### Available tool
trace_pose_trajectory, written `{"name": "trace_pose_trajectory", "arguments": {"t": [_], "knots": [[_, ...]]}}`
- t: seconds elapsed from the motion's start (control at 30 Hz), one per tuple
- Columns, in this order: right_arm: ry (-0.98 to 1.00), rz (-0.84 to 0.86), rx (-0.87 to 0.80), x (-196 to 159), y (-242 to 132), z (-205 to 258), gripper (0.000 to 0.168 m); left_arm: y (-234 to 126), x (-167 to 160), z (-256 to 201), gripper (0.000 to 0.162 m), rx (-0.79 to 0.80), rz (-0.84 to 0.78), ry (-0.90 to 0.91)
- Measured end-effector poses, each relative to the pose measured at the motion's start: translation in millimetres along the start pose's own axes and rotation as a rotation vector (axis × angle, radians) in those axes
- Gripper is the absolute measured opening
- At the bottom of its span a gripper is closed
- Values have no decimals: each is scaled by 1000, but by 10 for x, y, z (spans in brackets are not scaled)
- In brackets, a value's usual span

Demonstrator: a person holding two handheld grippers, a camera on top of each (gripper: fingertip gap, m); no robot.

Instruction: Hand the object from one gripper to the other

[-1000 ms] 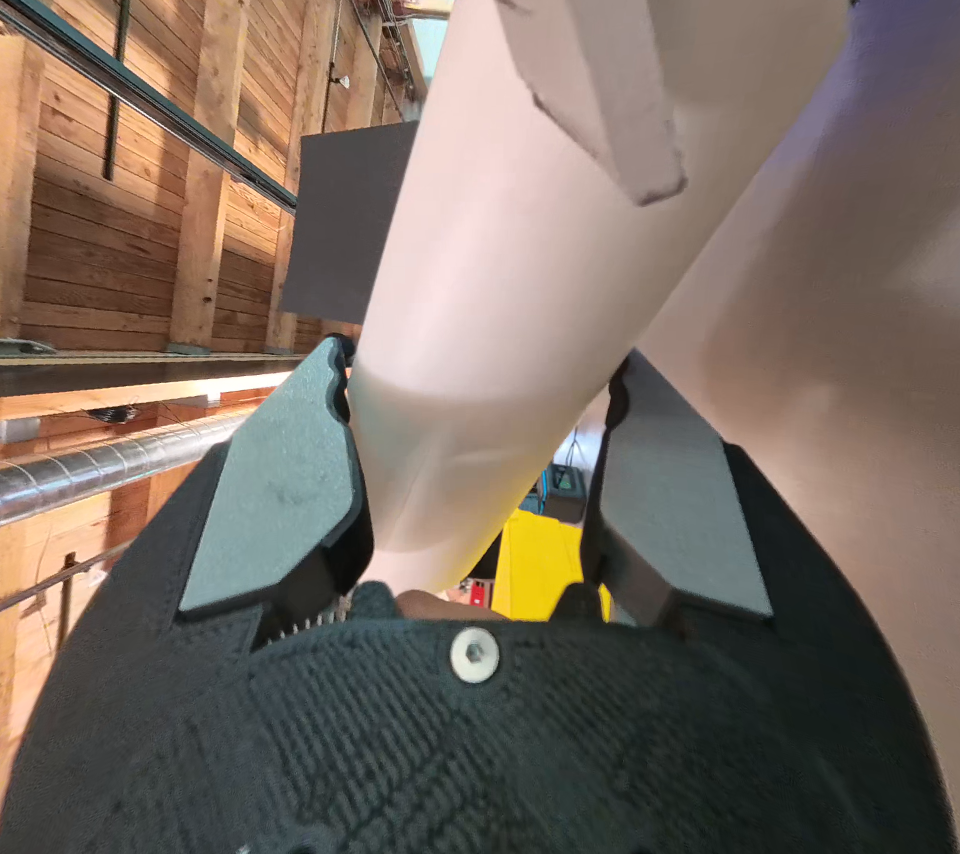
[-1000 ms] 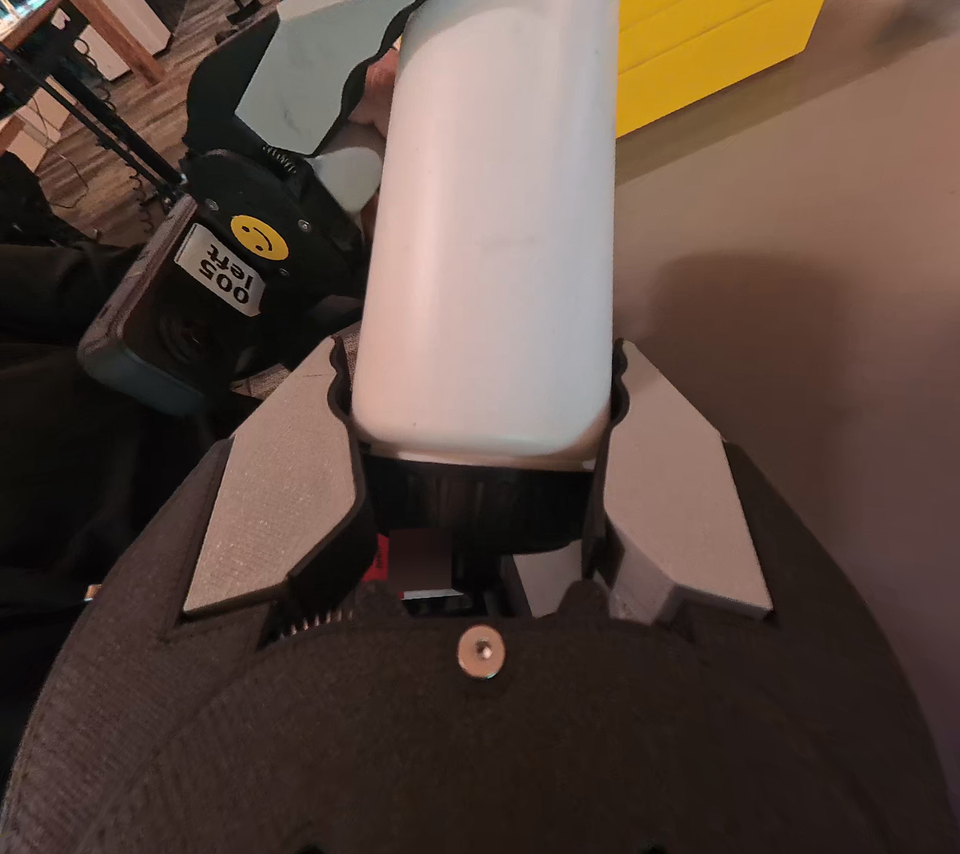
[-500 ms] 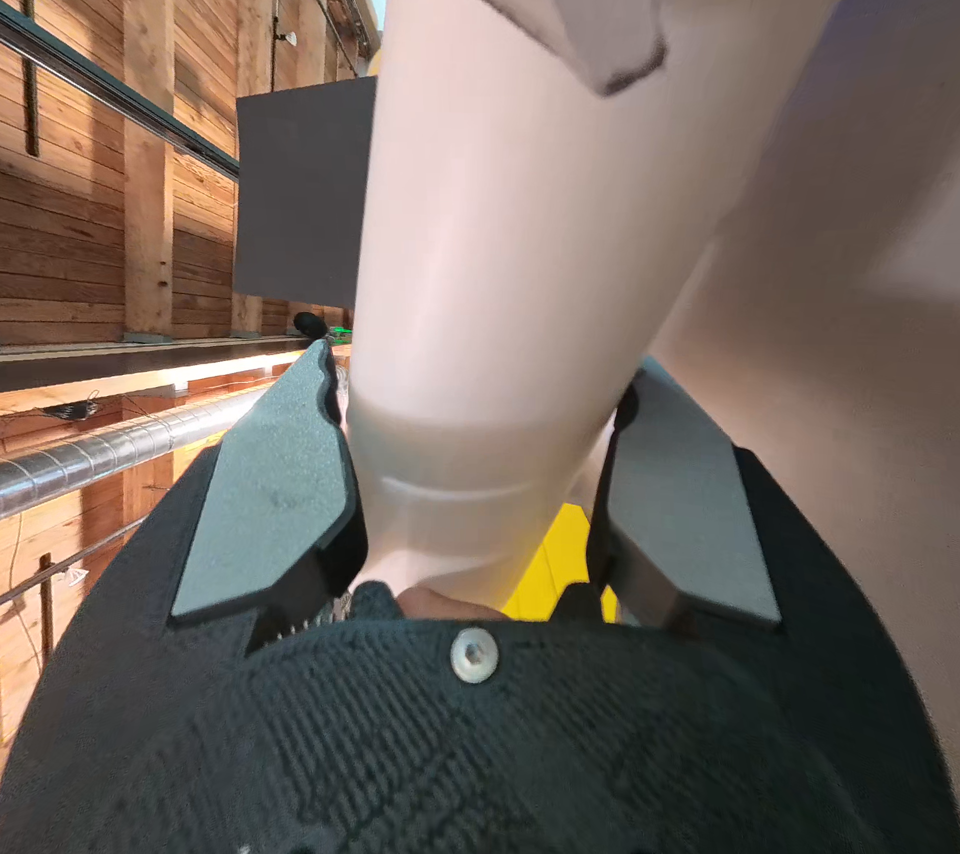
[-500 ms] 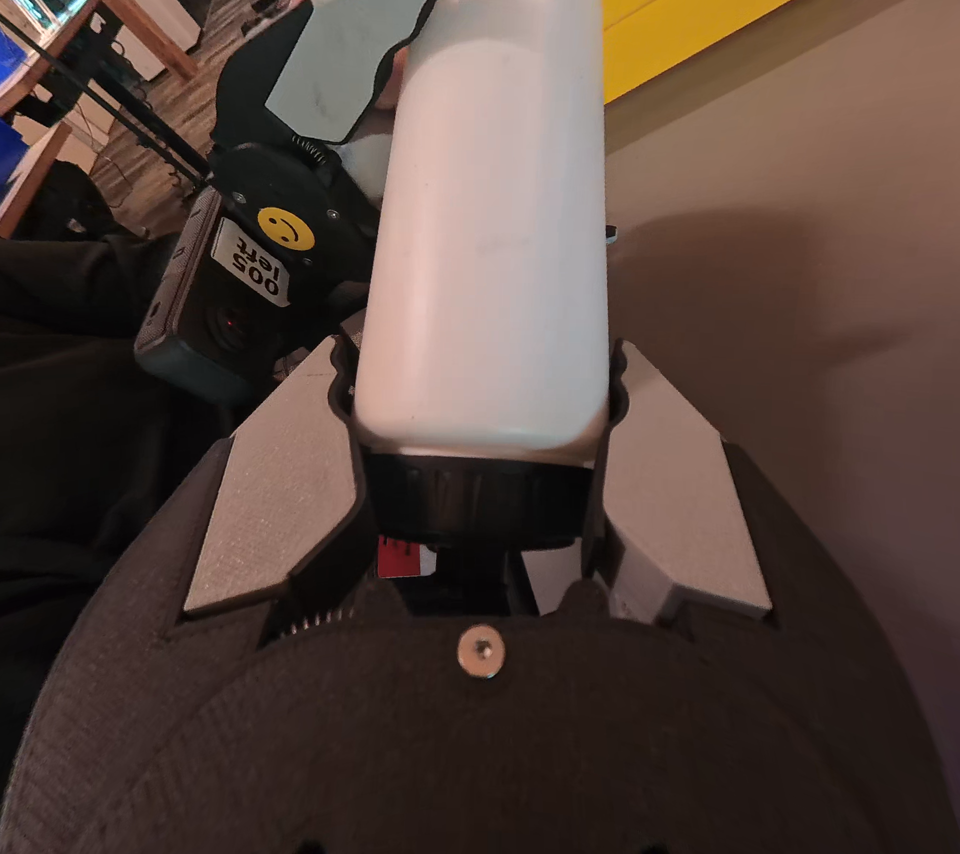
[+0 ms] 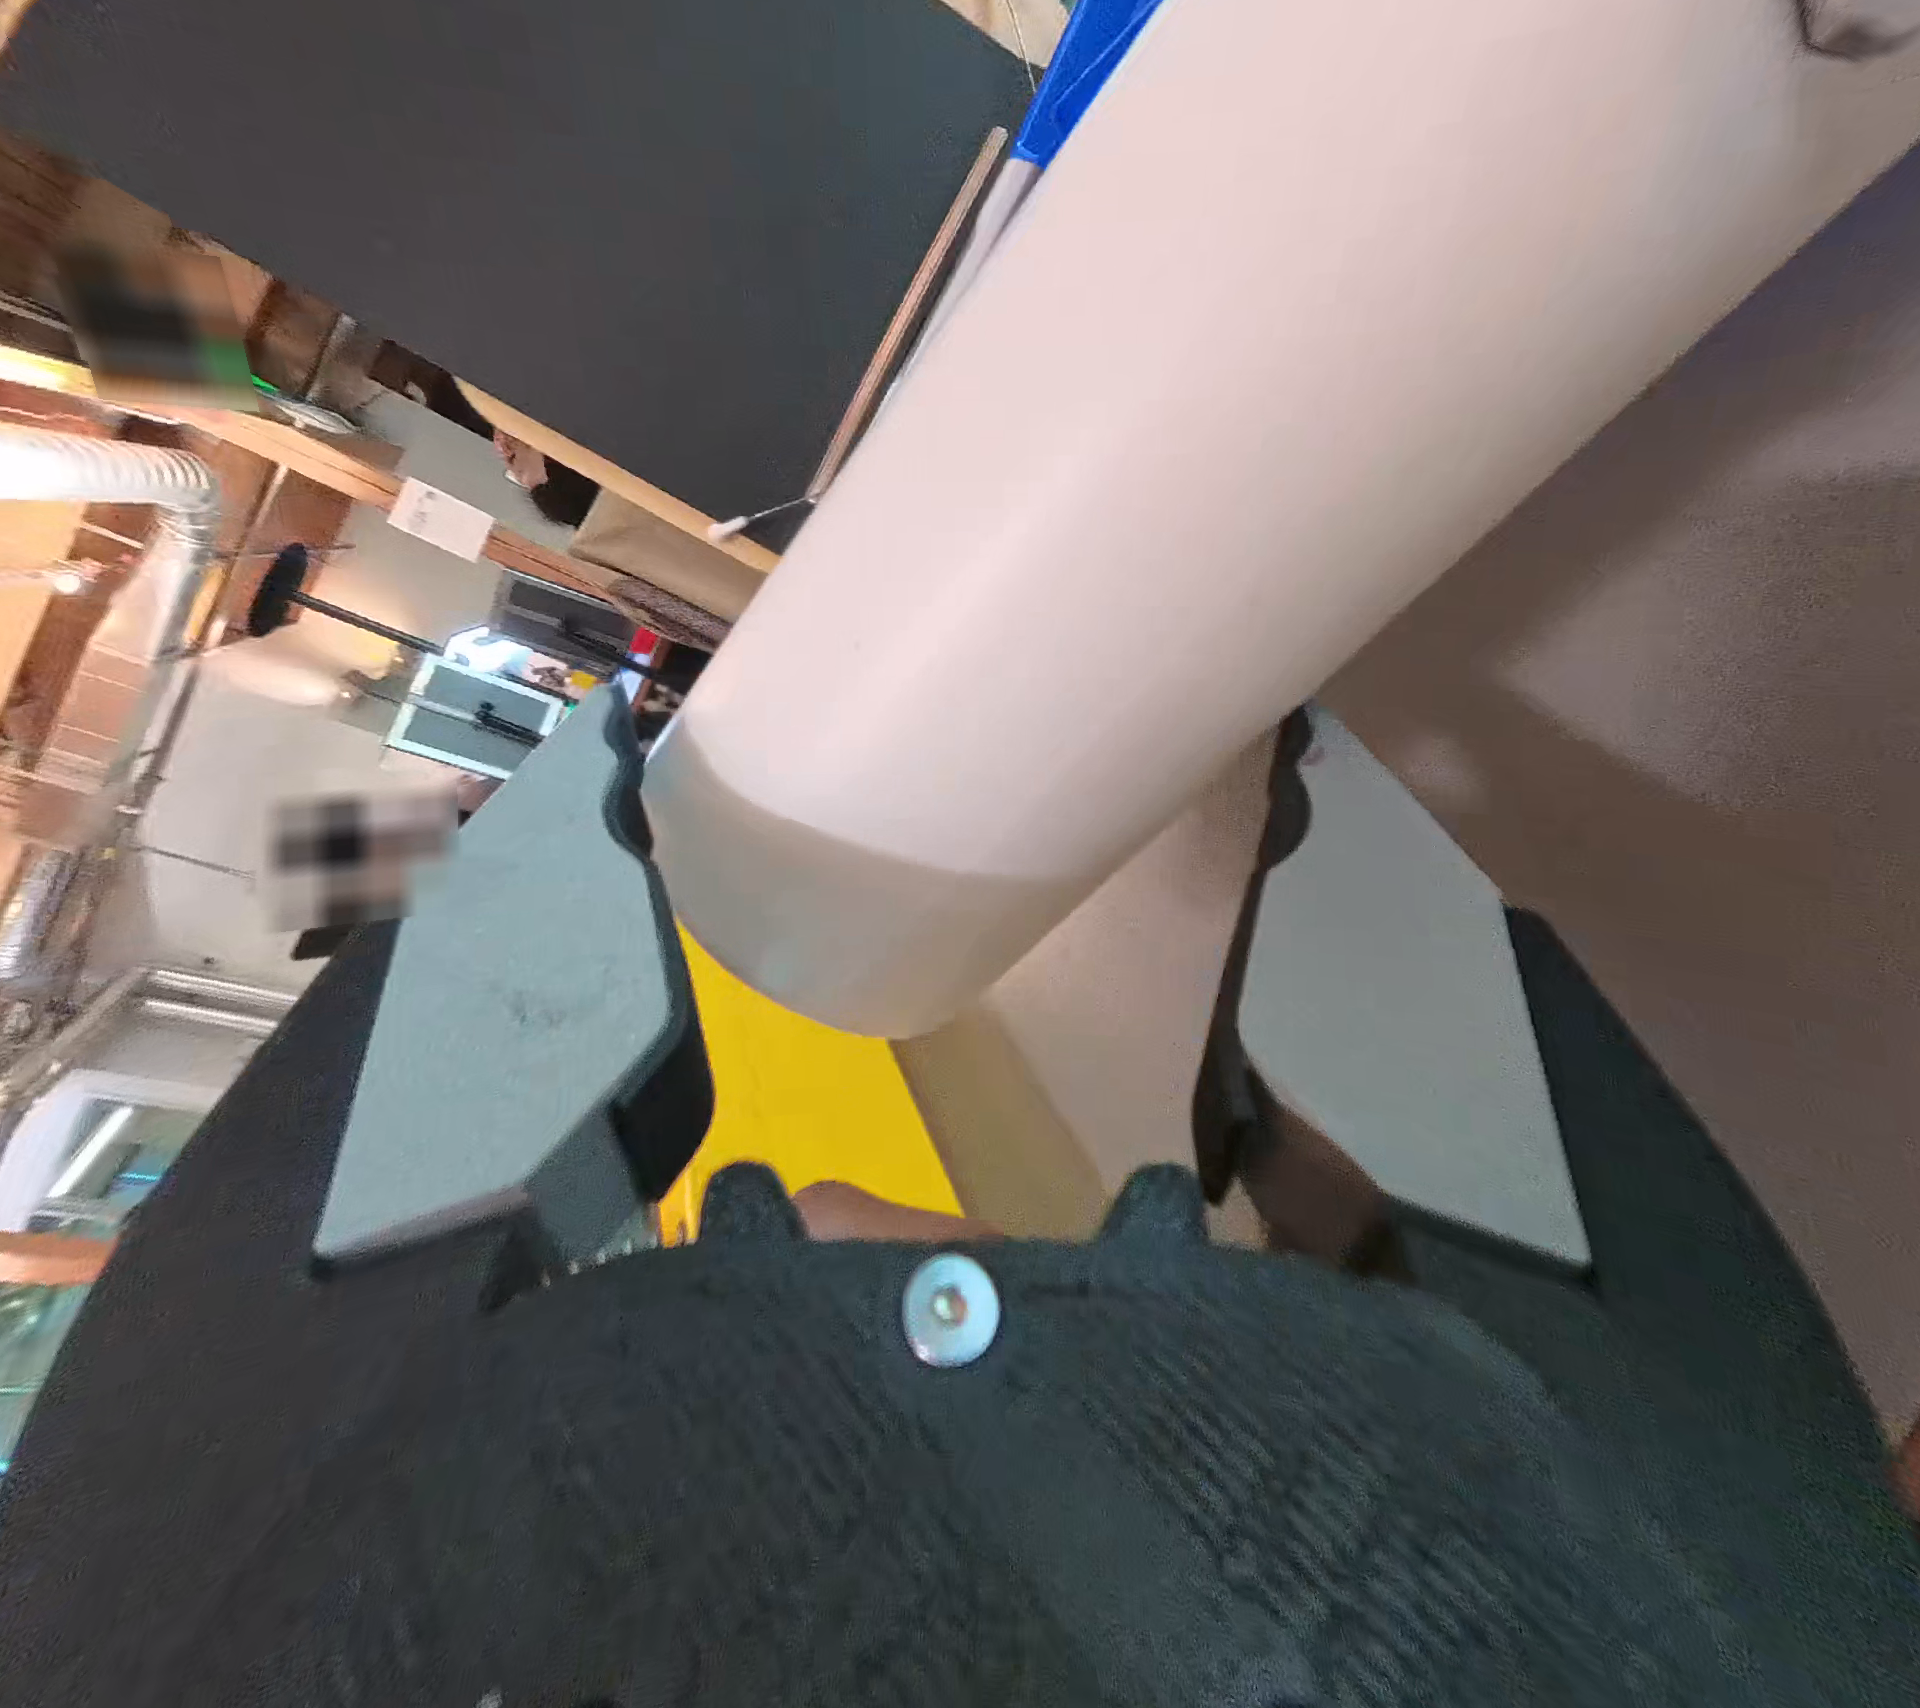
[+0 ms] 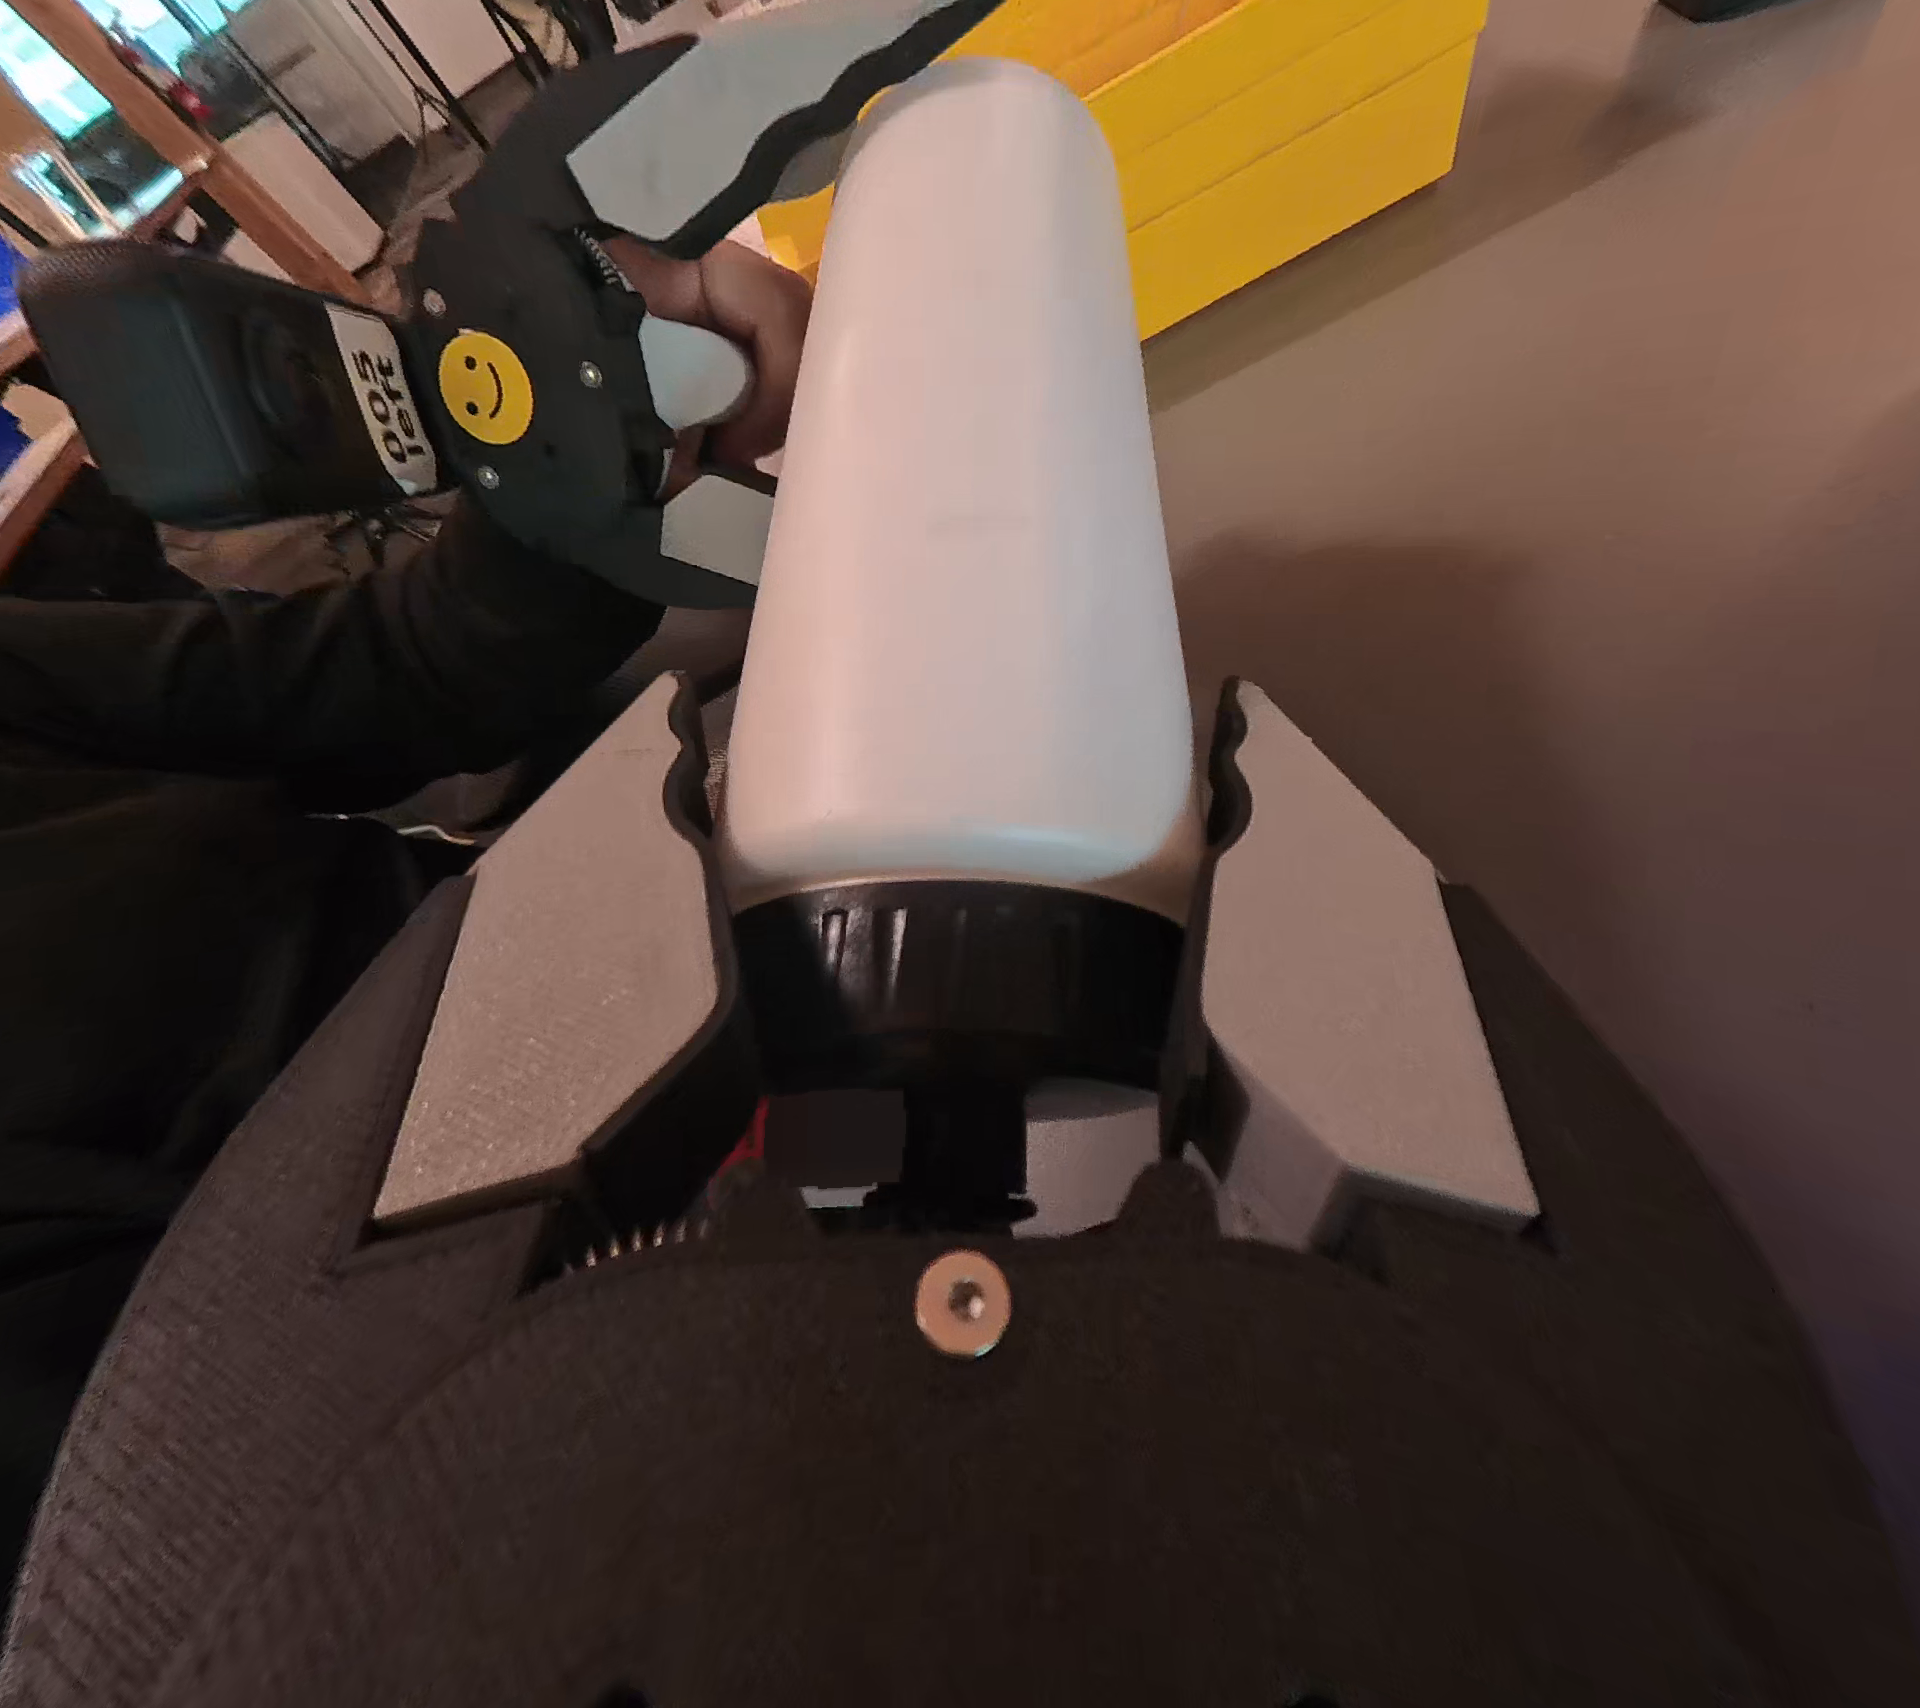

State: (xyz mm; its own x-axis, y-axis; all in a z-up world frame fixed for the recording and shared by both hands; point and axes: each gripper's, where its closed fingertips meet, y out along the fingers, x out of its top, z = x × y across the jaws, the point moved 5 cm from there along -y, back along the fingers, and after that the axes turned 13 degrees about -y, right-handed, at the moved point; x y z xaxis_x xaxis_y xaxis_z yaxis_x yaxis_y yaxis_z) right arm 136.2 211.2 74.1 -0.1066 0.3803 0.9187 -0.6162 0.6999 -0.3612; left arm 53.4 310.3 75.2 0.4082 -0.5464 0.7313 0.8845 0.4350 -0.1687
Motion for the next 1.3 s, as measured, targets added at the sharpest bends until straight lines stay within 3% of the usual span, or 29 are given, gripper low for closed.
{"name": "trace_pose_trajectory", "arguments": {"t": [0.07,0.2,0.37,0.63,0.8,0.93,1.1,1.3], "knots": [[23,-8,14,-10,0,-5,95,28,-35,-34,114,34,16,69],[31,16,28,-35,83,65,95,85,-76,-143,120,71,71,167],[39,53,34,-104,184,82,94,120,-39,-398,102,159,4,444],[17,28,98,-1,118,222,96,74,46,-408,101,98,-45,384],[-49,-141,102,230,-117,248,86,38,83,-332,101,95,-59,313],[-52,-304,106,421,-405,228,94,-33,173,-262,101,-30,-97,83],[-142,-420,107,583,-657,330,105,-184,345,-222,101,-427,-142,-448],[-257,-433,69,622,-462,476,106,-295,458,-423,102,-849,-156,-786]]}}
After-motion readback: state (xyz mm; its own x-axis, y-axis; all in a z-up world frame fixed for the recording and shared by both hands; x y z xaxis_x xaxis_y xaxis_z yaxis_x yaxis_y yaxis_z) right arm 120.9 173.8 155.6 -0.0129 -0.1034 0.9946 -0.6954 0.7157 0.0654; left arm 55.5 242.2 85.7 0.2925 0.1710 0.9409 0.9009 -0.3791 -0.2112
